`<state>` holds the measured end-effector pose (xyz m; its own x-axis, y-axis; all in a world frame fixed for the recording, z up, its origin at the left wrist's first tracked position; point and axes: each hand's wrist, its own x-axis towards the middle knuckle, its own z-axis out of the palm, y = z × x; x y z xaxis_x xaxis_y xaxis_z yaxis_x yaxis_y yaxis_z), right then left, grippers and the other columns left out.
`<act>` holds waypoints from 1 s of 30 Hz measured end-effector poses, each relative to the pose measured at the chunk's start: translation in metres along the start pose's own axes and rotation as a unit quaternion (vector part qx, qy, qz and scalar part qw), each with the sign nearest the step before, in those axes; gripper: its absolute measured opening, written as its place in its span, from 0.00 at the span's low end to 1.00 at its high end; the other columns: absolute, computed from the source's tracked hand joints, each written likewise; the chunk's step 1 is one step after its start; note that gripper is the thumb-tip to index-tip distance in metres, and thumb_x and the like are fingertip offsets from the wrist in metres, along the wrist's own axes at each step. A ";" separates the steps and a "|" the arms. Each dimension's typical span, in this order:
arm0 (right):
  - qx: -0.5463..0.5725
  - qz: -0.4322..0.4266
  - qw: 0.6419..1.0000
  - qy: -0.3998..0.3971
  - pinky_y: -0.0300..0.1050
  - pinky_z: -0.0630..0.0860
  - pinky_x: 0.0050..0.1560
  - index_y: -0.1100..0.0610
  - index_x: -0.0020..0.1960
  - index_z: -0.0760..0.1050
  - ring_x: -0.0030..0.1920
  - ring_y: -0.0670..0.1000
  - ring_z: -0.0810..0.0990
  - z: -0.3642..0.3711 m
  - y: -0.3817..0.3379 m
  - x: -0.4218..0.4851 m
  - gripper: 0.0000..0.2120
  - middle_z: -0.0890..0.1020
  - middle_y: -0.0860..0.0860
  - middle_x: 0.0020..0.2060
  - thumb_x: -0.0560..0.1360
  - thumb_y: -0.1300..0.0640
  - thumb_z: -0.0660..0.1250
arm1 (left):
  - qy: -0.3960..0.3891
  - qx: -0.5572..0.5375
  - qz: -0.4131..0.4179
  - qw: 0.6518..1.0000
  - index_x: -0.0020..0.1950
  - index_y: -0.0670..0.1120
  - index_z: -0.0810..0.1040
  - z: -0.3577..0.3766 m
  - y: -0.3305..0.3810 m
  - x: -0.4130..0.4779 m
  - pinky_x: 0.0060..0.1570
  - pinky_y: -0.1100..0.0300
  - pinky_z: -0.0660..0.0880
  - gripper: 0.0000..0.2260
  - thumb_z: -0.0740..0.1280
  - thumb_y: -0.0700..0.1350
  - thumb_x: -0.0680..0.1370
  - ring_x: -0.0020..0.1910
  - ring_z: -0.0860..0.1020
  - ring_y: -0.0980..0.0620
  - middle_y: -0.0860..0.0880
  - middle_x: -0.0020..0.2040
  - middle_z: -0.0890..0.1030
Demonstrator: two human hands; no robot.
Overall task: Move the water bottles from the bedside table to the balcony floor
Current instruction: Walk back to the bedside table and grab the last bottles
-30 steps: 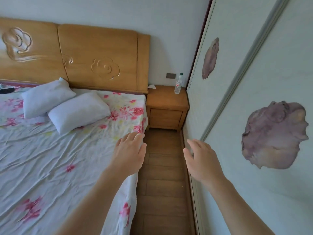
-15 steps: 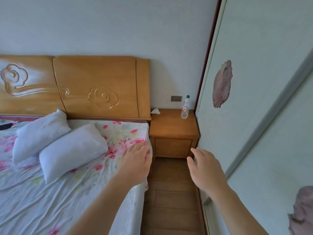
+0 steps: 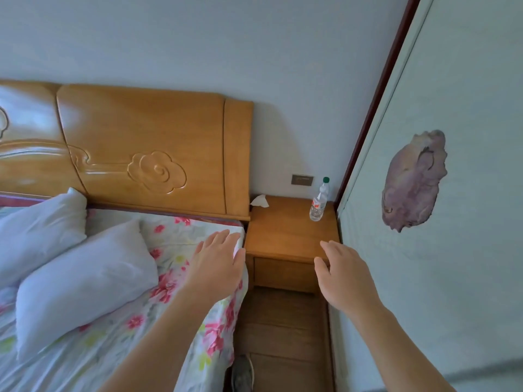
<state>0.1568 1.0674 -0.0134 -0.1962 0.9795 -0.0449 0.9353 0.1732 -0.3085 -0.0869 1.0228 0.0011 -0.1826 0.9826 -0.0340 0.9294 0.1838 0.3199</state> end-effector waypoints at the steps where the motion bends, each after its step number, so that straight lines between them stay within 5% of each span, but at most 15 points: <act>1: -0.003 0.007 1.000 0.002 0.49 0.60 0.76 0.51 0.78 0.61 0.76 0.51 0.63 0.001 0.000 0.018 0.25 0.66 0.48 0.76 0.83 0.44 0.51 | -0.005 -0.007 0.006 1.000 0.77 0.52 0.62 0.004 -0.001 0.021 0.75 0.52 0.57 0.21 0.52 0.54 0.84 0.76 0.60 0.51 0.52 0.77 0.64; 12: 0.012 0.113 0.993 -0.001 0.52 0.66 0.73 0.52 0.76 0.62 0.73 0.54 0.67 -0.005 0.020 0.188 0.25 0.69 0.50 0.74 0.82 0.44 0.52 | -0.048 -0.025 0.088 0.995 0.77 0.54 0.62 0.024 0.019 0.247 0.75 0.47 0.60 0.21 0.54 0.55 0.83 0.75 0.63 0.50 0.53 0.76 0.66; 15: 0.023 0.146 0.989 -0.007 0.50 0.61 0.75 0.53 0.79 0.58 0.76 0.53 0.62 -0.006 0.039 0.226 0.26 0.64 0.50 0.77 0.83 0.45 0.53 | -0.065 -0.030 0.103 0.992 0.77 0.55 0.61 0.037 0.037 0.295 0.75 0.48 0.61 0.22 0.55 0.55 0.83 0.74 0.65 0.51 0.53 0.75 0.68; 30: 0.108 0.233 0.965 -0.048 0.53 0.64 0.75 0.51 0.79 0.57 0.76 0.54 0.62 0.039 0.161 0.465 0.29 0.64 0.50 0.77 0.82 0.44 0.58 | -0.161 -0.054 0.065 0.983 0.79 0.56 0.56 0.157 0.127 0.510 0.74 0.47 0.63 0.34 0.65 0.63 0.77 0.77 0.62 0.52 0.54 0.78 0.64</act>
<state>0.2044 1.5466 -0.1214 0.1949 0.9303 -0.3109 0.8478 -0.3191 -0.4235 -0.0119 1.5512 -0.1246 0.0628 0.9585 -0.2780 0.8955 0.0688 0.4398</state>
